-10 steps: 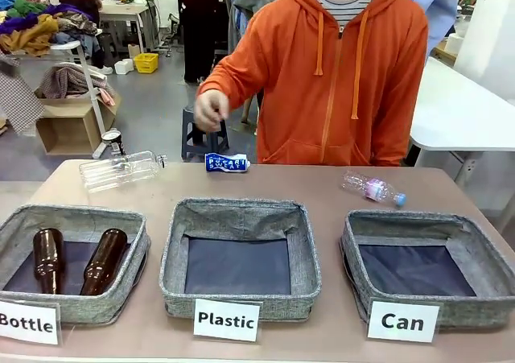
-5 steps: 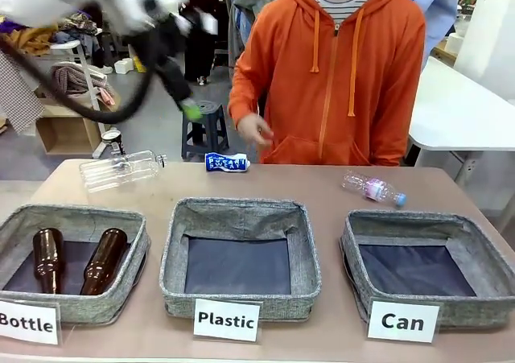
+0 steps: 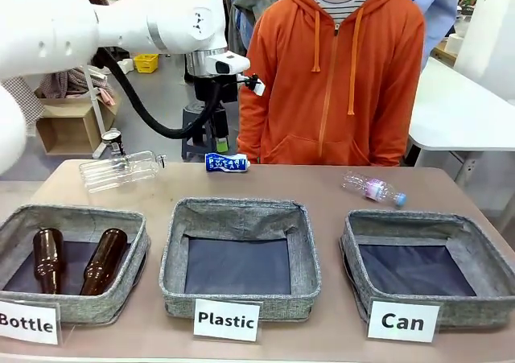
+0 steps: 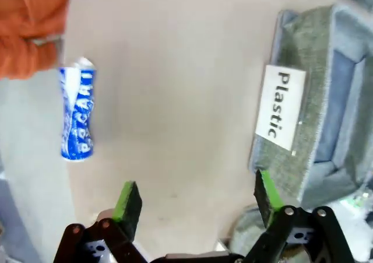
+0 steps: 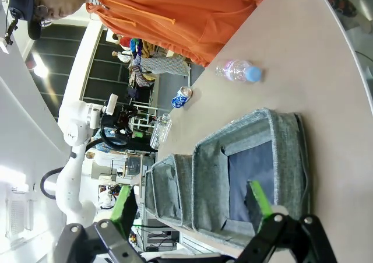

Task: Sort the can waste into the basket.
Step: Pick up the can waste from the table and place it in the right Fabric basket.

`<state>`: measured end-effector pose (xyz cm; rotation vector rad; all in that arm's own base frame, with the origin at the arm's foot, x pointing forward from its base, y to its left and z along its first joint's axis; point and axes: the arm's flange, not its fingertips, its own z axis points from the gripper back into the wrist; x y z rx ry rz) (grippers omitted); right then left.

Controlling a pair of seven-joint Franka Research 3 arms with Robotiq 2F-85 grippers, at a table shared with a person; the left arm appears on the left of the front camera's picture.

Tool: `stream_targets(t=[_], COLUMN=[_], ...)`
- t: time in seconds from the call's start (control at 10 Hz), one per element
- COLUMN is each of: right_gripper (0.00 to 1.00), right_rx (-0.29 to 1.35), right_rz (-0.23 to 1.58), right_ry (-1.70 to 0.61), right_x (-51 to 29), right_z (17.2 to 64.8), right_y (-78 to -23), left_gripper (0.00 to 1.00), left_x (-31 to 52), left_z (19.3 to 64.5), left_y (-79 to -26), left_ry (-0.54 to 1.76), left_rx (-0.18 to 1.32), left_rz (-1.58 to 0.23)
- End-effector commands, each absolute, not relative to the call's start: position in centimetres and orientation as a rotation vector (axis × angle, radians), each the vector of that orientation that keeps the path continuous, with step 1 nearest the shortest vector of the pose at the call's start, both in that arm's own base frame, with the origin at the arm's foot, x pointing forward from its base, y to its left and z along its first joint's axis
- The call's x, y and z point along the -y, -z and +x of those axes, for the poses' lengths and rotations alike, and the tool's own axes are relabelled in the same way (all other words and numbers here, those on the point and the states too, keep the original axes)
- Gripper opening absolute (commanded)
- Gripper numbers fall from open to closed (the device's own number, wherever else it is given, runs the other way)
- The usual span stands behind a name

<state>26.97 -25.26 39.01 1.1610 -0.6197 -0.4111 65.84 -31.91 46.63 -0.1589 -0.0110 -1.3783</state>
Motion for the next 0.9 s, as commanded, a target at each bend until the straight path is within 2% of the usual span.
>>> stream_targets(t=[0.0,0.1,0.4,0.5,0.8], right_gripper=[1.00,1.00,1.00,1.00,1.00], right_rx=[0.659,0.659,0.659,0.659,0.659], right_rz=[1.172,1.172,1.172,1.172,1.172], right_ry=[0.395,0.395,0.395,0.395,0.395], right_x=[25.4,25.4,25.4,25.4,25.4], right_z=[27.2,27.2,27.2,27.2,27.2], right_y=[-39.1,-39.1,-39.1,-39.1,-39.1], left_gripper=[1.00,1.00,1.00,1.00,1.00], left_x=[31.5,31.9,31.8,32.6,33.0], left_z=[68.2,65.8,66.7,66.7,70.3], left_y=[-48.7,-46.6,-46.6,-46.0,-42.2], left_ry=[1.384,1.378,1.391,1.540,1.848], left_rx=[0.056,0.011,0.036,0.121,0.264], left_rz=[-0.249,-0.159,-0.182,-0.066,0.106])
